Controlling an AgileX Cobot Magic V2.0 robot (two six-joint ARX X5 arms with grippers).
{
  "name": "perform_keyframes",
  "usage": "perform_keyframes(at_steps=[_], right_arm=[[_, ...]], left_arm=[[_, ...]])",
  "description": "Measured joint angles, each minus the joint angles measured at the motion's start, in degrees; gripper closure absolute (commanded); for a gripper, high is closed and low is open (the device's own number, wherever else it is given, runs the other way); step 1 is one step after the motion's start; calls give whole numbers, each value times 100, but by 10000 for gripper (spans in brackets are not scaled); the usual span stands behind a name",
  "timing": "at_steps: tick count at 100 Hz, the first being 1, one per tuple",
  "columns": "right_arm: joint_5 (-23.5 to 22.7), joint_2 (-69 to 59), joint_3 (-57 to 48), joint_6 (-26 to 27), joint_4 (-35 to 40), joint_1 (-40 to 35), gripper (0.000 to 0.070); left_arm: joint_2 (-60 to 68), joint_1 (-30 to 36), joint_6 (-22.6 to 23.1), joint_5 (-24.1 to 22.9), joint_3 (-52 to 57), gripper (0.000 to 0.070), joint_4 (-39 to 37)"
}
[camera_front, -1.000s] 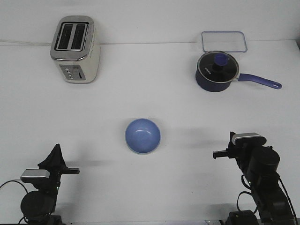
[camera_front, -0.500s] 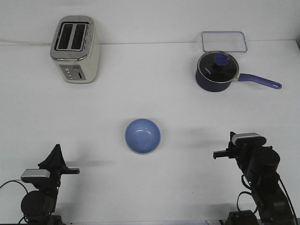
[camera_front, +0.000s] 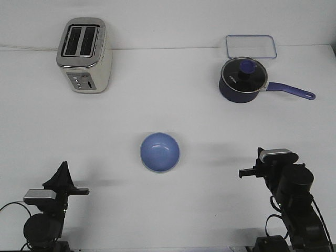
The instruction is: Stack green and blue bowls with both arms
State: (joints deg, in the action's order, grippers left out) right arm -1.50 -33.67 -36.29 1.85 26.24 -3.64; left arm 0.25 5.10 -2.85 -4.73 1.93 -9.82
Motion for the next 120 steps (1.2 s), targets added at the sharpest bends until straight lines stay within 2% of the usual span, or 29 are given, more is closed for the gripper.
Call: perform_keyframes(at_steps=[17, 47, 81, 120], right_arm=[[0, 420, 219, 0, -282, 0, 700], [0, 1956, 1845, 0, -1947, 26, 700], [0, 3346, 2752, 2, -2002, 334, 700], [2, 3357, 3283, 2, -2640, 407, 700]], left_arm=[[0, 0, 0, 0, 0, 689, 0], [0, 0, 0, 0, 0, 689, 0], [0, 0, 0, 0, 0, 689, 2], [0, 0, 0, 0, 0, 689, 0]])
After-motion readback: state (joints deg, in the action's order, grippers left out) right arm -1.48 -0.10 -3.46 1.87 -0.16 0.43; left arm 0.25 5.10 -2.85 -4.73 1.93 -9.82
